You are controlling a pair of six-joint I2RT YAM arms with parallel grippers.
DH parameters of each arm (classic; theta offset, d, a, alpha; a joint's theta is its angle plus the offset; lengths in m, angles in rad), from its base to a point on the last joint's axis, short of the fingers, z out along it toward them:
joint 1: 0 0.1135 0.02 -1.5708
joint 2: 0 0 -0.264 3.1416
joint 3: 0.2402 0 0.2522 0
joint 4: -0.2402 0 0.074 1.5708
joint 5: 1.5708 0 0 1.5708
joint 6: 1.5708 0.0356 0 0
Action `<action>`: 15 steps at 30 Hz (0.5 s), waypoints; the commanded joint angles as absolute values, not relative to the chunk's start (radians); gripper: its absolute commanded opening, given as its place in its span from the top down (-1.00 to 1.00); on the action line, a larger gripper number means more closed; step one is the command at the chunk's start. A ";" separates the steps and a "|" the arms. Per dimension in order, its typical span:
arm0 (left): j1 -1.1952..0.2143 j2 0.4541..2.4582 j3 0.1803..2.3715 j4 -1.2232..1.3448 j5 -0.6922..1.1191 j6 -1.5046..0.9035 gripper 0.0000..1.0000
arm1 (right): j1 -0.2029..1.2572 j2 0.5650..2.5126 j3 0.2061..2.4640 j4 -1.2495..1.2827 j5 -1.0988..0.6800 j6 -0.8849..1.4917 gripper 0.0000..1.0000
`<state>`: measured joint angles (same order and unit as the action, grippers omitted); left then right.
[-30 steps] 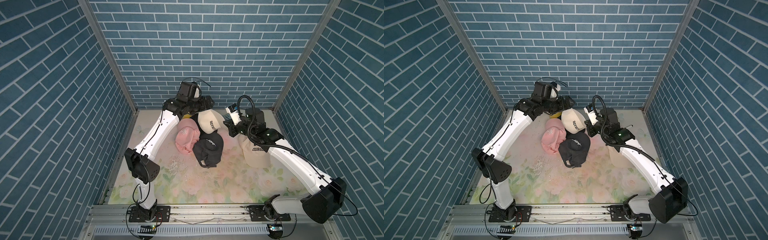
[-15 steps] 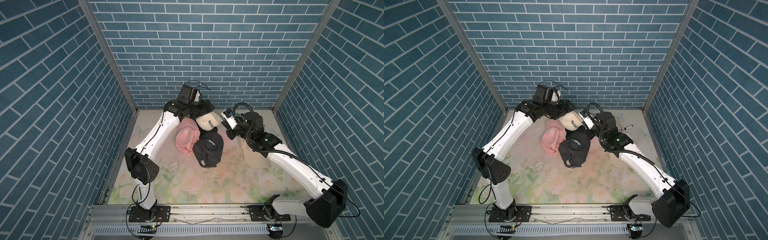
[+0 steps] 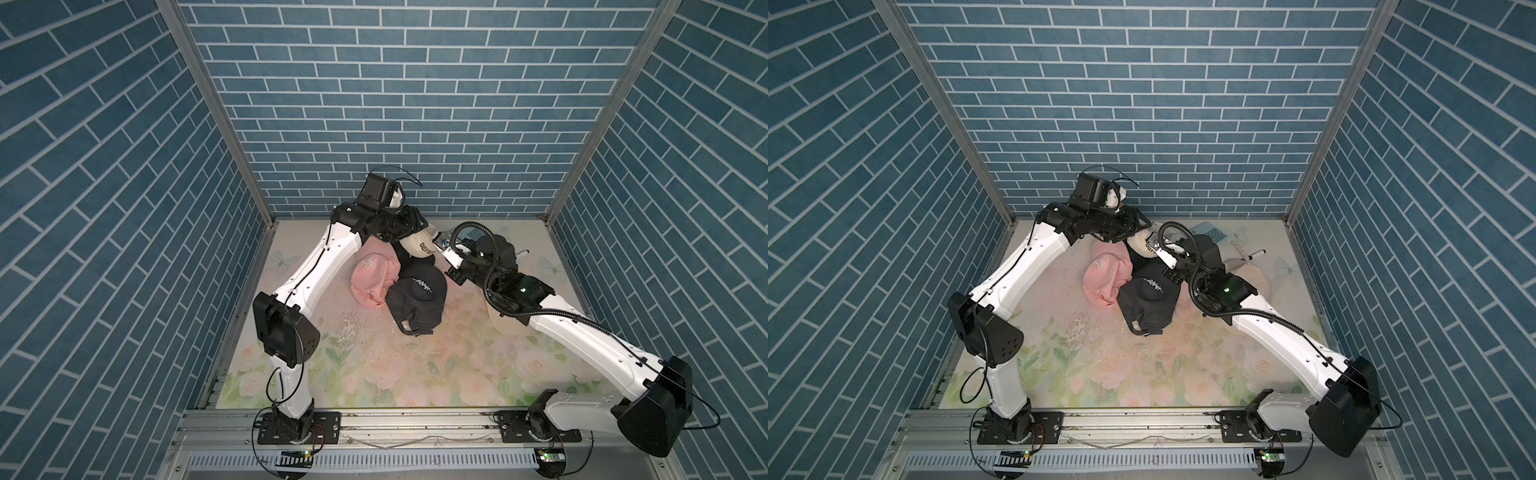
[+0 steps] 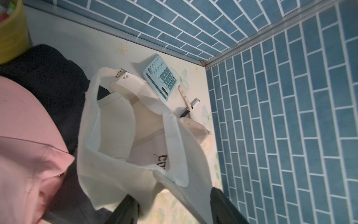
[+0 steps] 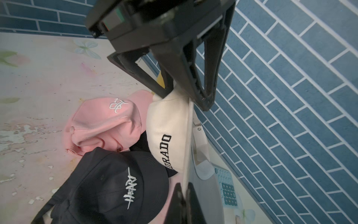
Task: Open the adjustable buckle of the baseball cap
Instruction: Pick up the baseball cap from the center of the board.
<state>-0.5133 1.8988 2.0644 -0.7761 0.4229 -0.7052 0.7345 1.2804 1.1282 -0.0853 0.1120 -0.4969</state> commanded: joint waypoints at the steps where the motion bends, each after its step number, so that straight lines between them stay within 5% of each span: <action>1: -0.515 1.911 2.155 -0.894 0.382 -0.643 -0.43 | 0.746 1.294 1.143 -0.022 0.181 -0.568 1.00; 15: -0.525 1.802 1.962 -0.758 0.429 -0.790 -0.56 | 0.752 1.301 1.117 0.040 0.173 -0.534 1.00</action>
